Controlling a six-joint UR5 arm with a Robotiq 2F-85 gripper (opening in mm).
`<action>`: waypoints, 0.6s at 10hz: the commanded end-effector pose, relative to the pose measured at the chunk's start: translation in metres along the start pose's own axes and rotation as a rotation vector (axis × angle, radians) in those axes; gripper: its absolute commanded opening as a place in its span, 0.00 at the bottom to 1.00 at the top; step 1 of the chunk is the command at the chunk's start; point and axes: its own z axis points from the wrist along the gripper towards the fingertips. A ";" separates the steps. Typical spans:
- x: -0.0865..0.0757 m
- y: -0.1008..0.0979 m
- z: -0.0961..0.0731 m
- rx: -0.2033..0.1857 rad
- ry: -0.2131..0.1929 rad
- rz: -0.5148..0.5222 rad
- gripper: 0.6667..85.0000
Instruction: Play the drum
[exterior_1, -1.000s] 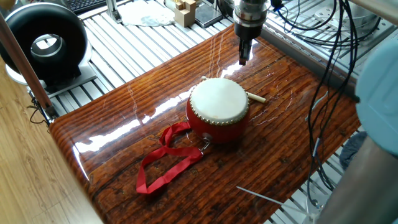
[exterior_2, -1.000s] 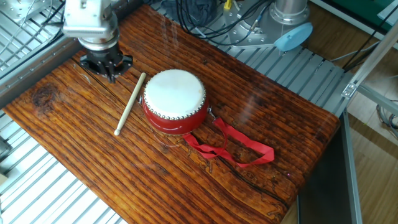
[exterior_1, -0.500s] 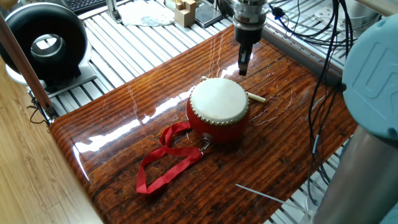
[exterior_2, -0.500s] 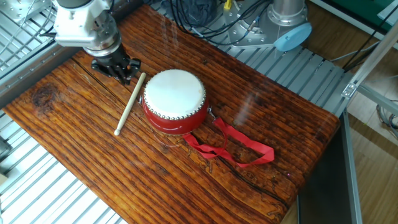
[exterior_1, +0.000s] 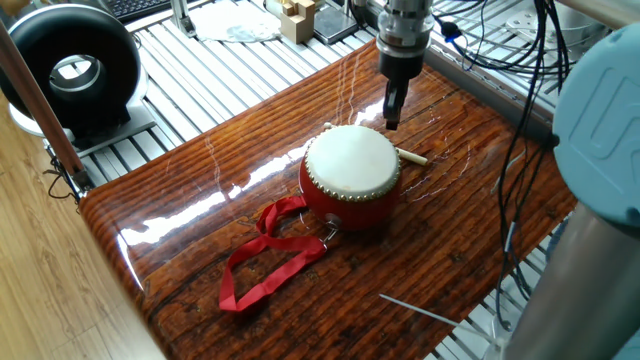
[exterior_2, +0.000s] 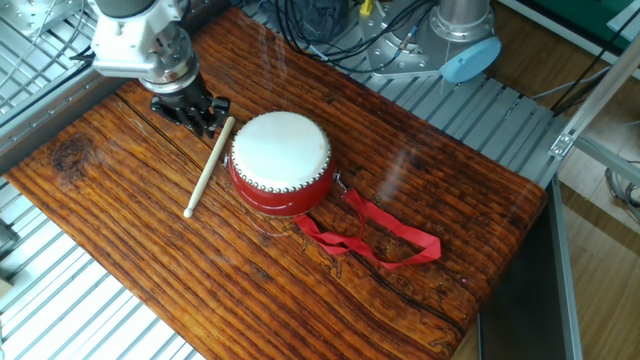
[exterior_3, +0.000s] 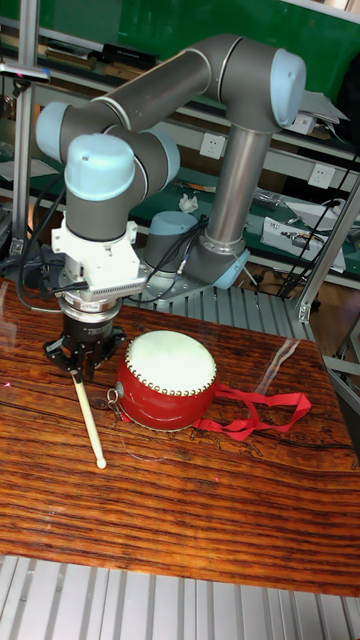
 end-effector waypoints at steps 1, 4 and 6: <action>-0.011 -0.004 0.004 0.040 -0.060 0.011 0.30; -0.006 0.006 0.012 0.025 -0.088 0.026 0.34; 0.001 0.003 0.014 0.042 -0.063 0.022 0.34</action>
